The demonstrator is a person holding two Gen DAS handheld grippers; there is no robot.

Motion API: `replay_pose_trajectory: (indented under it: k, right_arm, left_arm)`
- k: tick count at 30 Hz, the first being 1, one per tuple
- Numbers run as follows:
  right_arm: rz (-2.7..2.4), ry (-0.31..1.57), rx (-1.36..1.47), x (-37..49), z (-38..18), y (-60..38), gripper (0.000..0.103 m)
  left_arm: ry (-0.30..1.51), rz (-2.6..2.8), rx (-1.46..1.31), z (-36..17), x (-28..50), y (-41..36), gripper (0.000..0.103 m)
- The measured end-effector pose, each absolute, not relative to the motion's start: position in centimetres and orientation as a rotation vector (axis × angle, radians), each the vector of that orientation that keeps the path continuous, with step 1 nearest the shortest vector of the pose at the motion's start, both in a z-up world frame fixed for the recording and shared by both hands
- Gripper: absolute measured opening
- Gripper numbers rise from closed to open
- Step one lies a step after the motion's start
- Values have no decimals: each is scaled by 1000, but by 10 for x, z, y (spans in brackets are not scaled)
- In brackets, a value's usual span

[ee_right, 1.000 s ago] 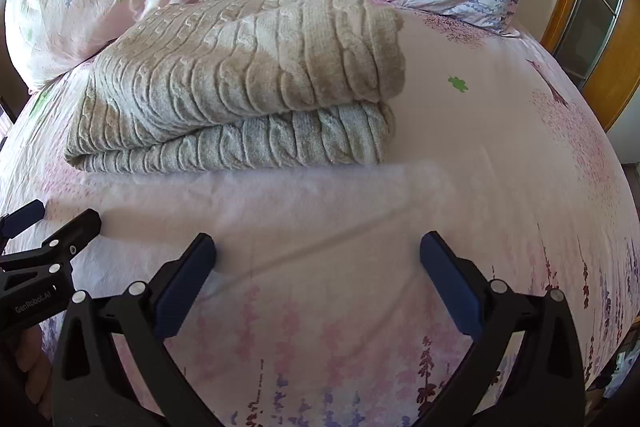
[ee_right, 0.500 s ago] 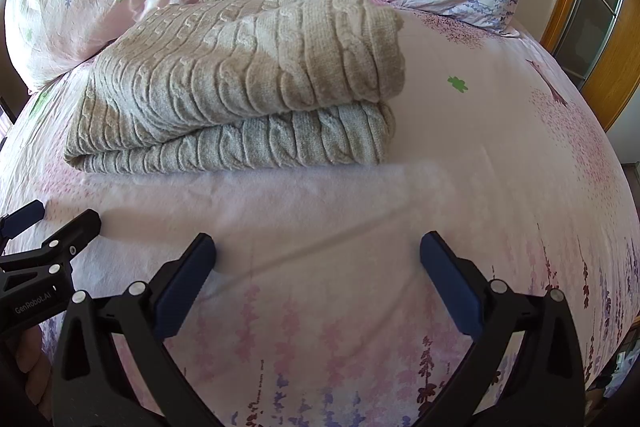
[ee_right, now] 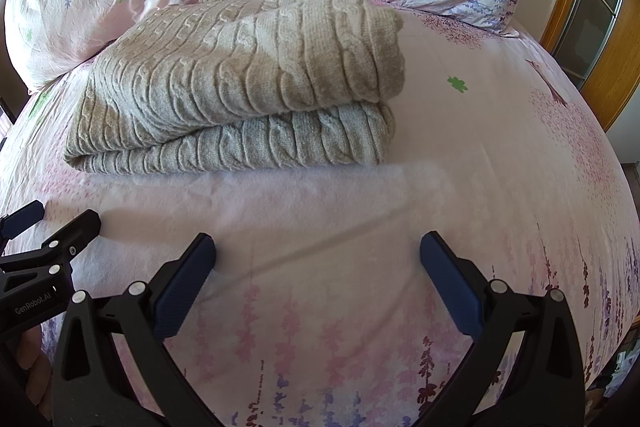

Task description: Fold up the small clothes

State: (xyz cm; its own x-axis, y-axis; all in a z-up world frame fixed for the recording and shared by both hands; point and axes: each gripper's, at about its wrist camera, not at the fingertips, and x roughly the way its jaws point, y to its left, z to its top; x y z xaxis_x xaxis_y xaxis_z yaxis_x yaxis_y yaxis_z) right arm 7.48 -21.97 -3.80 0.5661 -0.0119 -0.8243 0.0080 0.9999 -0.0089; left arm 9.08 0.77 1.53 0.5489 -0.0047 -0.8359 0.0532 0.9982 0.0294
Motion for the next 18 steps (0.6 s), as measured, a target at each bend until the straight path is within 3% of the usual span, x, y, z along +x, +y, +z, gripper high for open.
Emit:
replay_pose_trajectory:
  k: [18]
  right_arm:
    - [-15,968,-2,75,-38,-220,101]
  left_arm:
    - [991,-39,55,16,91,7,102]
